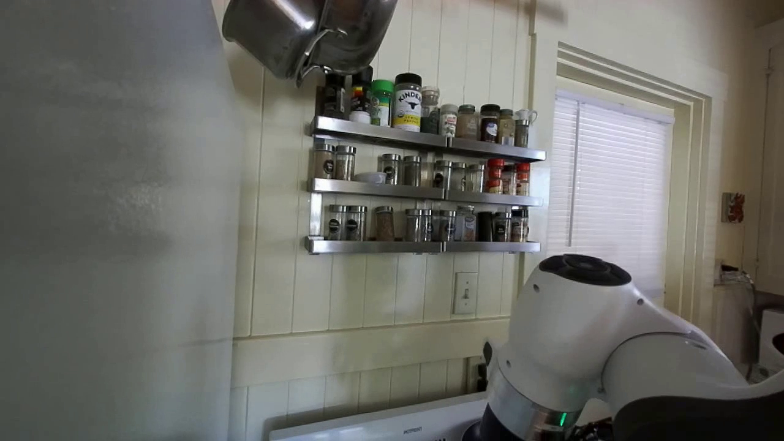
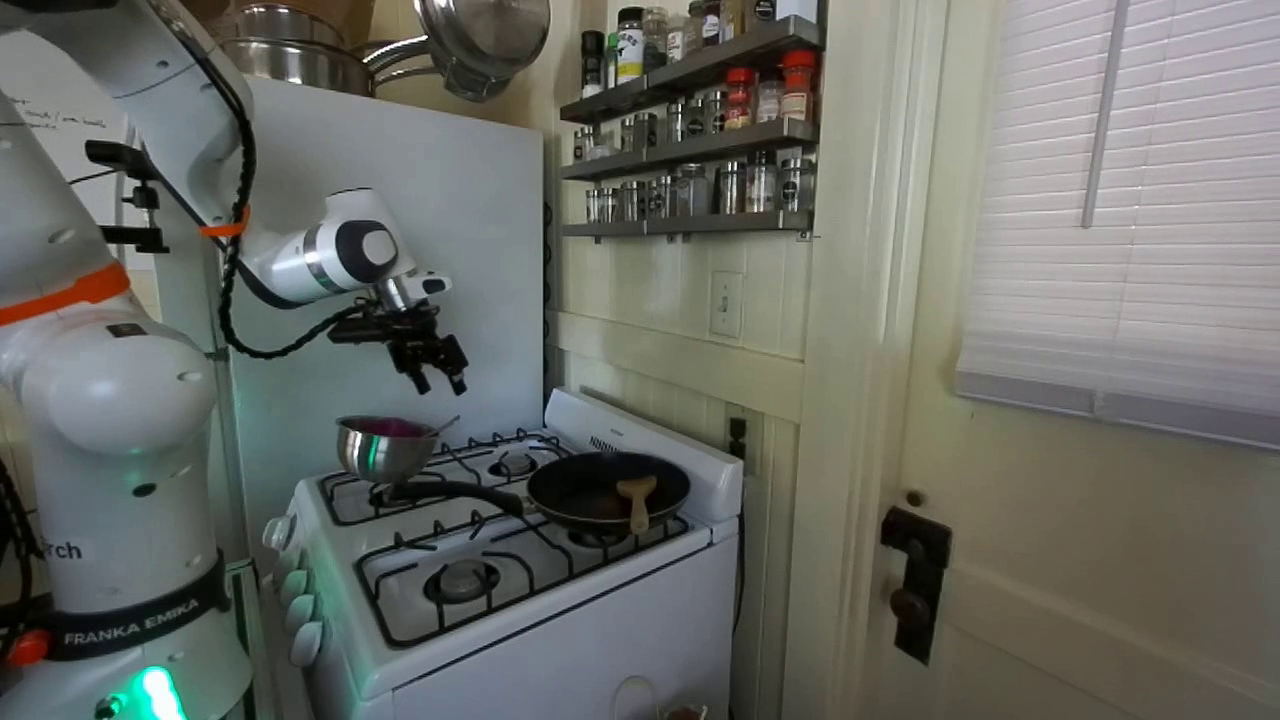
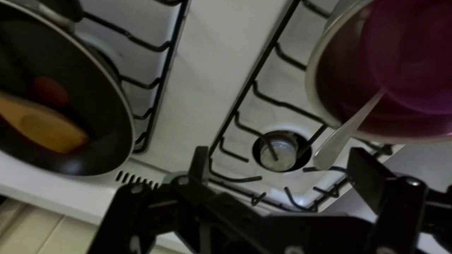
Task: Move the silver bowl forward, then use the wooden spoon to stir in the pan
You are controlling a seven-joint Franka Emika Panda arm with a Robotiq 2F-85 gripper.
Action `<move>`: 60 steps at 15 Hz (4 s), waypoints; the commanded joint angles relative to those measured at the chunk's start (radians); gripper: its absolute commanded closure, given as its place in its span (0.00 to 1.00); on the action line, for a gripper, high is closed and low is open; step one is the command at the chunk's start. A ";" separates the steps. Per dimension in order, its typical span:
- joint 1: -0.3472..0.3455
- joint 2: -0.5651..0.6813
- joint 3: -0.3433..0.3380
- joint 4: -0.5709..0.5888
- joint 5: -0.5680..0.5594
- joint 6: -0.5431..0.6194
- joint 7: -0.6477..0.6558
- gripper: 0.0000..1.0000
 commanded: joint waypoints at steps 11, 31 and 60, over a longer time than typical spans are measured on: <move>-0.161 -0.237 -0.332 -0.014 0.007 -0.274 -0.311 0.00; -0.232 -0.186 -0.387 0.031 -0.032 -0.234 -0.402 0.00; -0.270 0.356 -0.559 0.381 -0.071 -0.352 -1.229 0.00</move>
